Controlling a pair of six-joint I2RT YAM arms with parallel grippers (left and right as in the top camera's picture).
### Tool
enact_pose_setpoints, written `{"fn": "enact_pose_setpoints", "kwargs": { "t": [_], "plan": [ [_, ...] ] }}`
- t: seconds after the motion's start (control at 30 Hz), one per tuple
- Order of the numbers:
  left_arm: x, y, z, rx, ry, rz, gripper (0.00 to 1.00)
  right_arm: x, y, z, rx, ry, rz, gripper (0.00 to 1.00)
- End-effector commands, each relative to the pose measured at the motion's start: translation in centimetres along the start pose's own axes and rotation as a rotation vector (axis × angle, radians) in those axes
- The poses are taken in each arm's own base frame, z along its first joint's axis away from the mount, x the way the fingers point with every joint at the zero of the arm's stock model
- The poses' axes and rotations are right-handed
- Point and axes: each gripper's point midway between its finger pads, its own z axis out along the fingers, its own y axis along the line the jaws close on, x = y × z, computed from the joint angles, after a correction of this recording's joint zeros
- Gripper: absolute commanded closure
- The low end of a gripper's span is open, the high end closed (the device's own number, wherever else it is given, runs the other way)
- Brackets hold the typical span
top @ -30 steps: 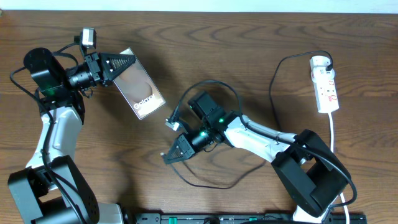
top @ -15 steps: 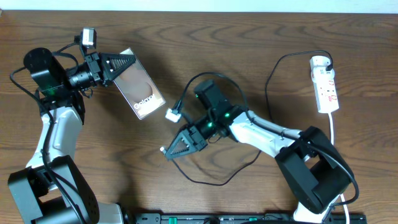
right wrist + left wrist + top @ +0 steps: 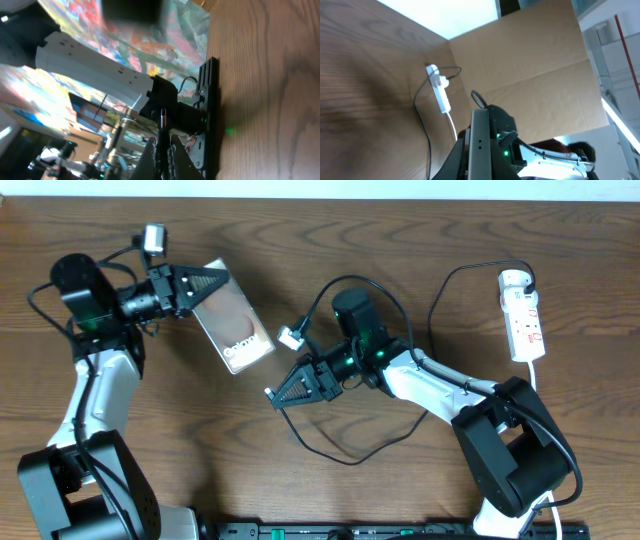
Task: Plug charger to phone and switch on socket
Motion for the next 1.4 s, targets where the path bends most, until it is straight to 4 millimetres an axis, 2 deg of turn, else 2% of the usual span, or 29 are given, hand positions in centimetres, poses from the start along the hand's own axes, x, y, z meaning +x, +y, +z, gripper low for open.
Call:
{"fn": "enact_pose_setpoints", "kwargs": {
  "t": [0.0,0.2,0.43,0.63,0.87,1.37],
  "plan": [
    [0.6,-1.3,0.5,0.02,0.037,0.047,0.93,-0.7,0.6,-0.3,-0.01,-0.001,0.047,0.99],
    [0.5,-1.3,0.5,0.02,0.036,0.047,0.93,-2.1,1.3,-1.1,-0.004,-0.022,0.005,0.99],
    [0.5,-1.3,0.5,0.02,0.036,0.047,0.93,-2.8,0.9,-2.6,0.021,-0.06,0.01,0.99],
    [0.5,-1.3,0.5,0.017,0.031,0.046,0.93,-3.1,0.6,-2.7,0.038,-0.076,0.008,0.99],
    [0.2,-1.0,1.6,0.003,0.007,0.043,0.93,-3.1,0.5,-2.7,0.043,-0.08,0.006,0.99],
    [-0.1,-0.9,1.6,-0.003,-0.006,0.044,0.93,-3.1,0.5,-2.7,0.043,-0.08,0.006,0.99]
  ]
}}
